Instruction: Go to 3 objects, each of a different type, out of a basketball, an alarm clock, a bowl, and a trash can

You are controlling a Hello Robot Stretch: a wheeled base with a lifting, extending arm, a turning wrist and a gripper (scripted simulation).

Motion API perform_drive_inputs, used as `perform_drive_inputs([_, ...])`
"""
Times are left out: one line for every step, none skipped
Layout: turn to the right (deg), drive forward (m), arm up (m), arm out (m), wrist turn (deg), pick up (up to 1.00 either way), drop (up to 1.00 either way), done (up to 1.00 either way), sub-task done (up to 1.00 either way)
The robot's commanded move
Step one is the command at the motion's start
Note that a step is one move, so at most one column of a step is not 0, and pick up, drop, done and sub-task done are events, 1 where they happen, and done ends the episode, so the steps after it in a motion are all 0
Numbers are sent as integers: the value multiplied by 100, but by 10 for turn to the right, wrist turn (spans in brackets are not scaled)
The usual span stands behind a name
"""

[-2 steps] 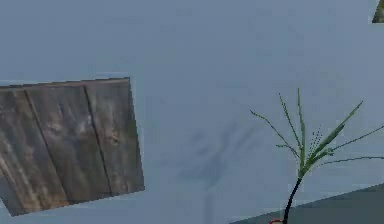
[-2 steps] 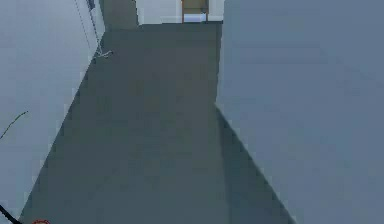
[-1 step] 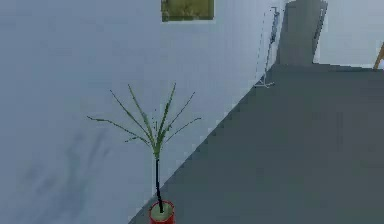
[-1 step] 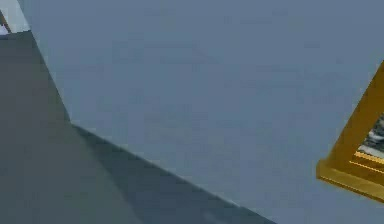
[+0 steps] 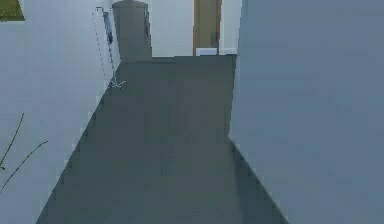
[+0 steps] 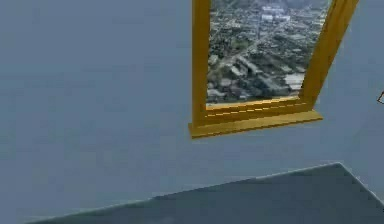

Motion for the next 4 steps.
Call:
perform_drive_inputs([0, 60, 0, 0, 0, 0, 0, 0, 0])
perform_drive_inputs([-90, 0, 0, 0, 0, 0, 0, 0, 0])
perform_drive_inputs([0, 100, 0, 0, 0, 0, 0, 0, 0])
perform_drive_inputs([-30, 0, 0, 0, 0, 0, 0, 0, 0])
